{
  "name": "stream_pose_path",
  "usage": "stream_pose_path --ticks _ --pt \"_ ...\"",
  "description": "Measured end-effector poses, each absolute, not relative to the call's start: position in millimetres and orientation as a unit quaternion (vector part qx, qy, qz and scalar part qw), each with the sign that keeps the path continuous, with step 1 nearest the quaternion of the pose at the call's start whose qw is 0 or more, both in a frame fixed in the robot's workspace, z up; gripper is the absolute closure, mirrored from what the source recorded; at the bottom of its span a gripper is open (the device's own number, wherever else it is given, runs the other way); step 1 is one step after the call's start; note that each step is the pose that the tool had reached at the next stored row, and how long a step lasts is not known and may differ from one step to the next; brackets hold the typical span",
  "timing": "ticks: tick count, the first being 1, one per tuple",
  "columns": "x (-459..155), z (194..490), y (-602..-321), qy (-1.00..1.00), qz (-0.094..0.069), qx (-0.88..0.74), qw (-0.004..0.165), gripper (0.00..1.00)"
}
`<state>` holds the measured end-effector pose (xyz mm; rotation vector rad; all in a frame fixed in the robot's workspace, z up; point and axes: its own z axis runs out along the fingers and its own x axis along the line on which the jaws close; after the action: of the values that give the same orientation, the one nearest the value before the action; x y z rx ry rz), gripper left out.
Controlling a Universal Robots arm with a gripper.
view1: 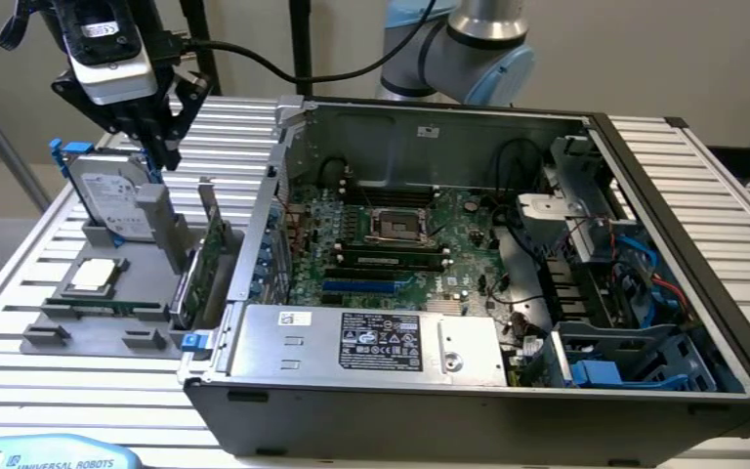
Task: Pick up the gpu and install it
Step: 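Pick up the gpu and move the gpu toward the slot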
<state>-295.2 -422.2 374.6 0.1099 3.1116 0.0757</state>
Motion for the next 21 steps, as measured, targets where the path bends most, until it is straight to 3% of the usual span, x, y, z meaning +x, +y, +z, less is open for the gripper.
stream_pose_path --ticks 1,4,5,9,21 --pt "-295 375 -422 0.999 0.024 0.035 0.014 0.82" --pt "-295 375 -422 0.999 0.024 0.035 0.014 0.64" --pt "-295 375 -422 0.999 0.024 0.035 0.014 0.64" --pt "-295 375 -422 0.999 0.024 0.035 0.014 0.46" --pt "-295 355 -422 0.999 0.024 0.035 0.016 0.46"
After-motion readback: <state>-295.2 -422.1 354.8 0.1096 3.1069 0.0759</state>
